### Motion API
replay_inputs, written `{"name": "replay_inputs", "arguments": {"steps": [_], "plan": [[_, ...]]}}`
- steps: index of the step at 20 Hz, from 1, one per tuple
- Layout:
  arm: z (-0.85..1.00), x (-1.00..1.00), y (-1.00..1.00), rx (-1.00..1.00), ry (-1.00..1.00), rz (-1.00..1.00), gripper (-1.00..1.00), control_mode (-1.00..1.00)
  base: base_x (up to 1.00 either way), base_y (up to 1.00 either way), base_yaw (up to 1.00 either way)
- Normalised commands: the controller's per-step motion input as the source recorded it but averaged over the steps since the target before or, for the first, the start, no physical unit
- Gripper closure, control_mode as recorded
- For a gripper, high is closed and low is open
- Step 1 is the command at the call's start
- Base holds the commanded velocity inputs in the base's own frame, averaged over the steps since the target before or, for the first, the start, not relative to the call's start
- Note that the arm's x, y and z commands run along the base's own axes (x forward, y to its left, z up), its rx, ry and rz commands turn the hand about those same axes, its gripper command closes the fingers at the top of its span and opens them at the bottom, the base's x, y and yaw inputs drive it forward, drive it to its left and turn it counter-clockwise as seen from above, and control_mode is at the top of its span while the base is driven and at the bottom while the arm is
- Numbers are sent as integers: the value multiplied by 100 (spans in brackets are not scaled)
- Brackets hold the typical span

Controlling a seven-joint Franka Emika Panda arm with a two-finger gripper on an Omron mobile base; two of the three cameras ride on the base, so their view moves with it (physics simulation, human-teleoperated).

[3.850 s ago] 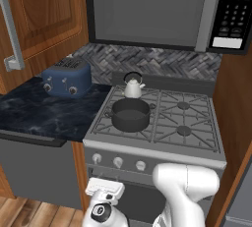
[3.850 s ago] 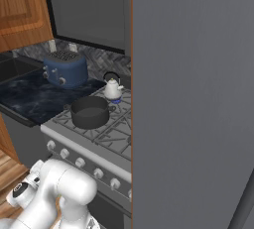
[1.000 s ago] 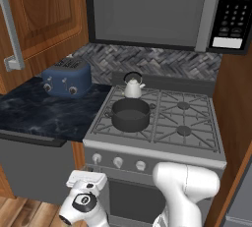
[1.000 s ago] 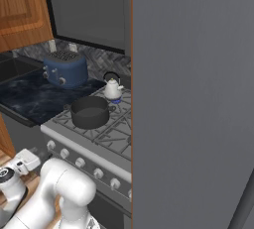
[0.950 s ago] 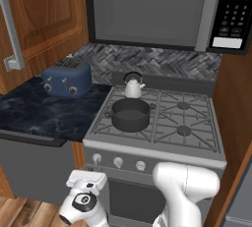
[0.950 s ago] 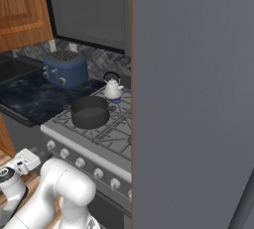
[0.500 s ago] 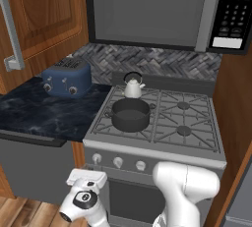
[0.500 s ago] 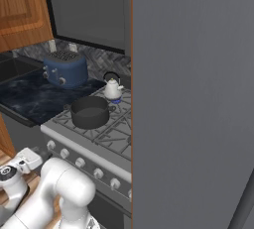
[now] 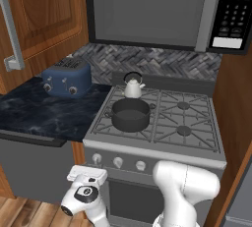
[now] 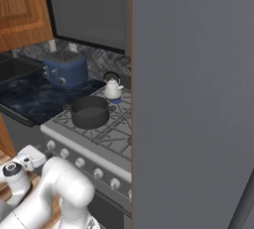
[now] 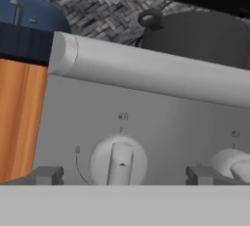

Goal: Pick the kettle from the cabinet and place it on a stove burner. Then pick the pot from the counter and place it on another stove burner. Finally, turn both burners on.

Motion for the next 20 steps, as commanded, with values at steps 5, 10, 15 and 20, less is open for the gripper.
{"name": "replay_inputs", "arguments": {"steps": [5, 10, 15, 20], "plan": [[-9, 8, 0, 3, 0, 0, -100, -100, 0, 0, 0], [-8, 0, 0, 3, 0, 0, -100, -100, 0, 0, 0], [0, 0, 0, 4, 0, 0, -100, -100, 0, 0, 0], [0, 4, 0, 3, 0, 0, -100, -100, 0, 0, 0]]}}
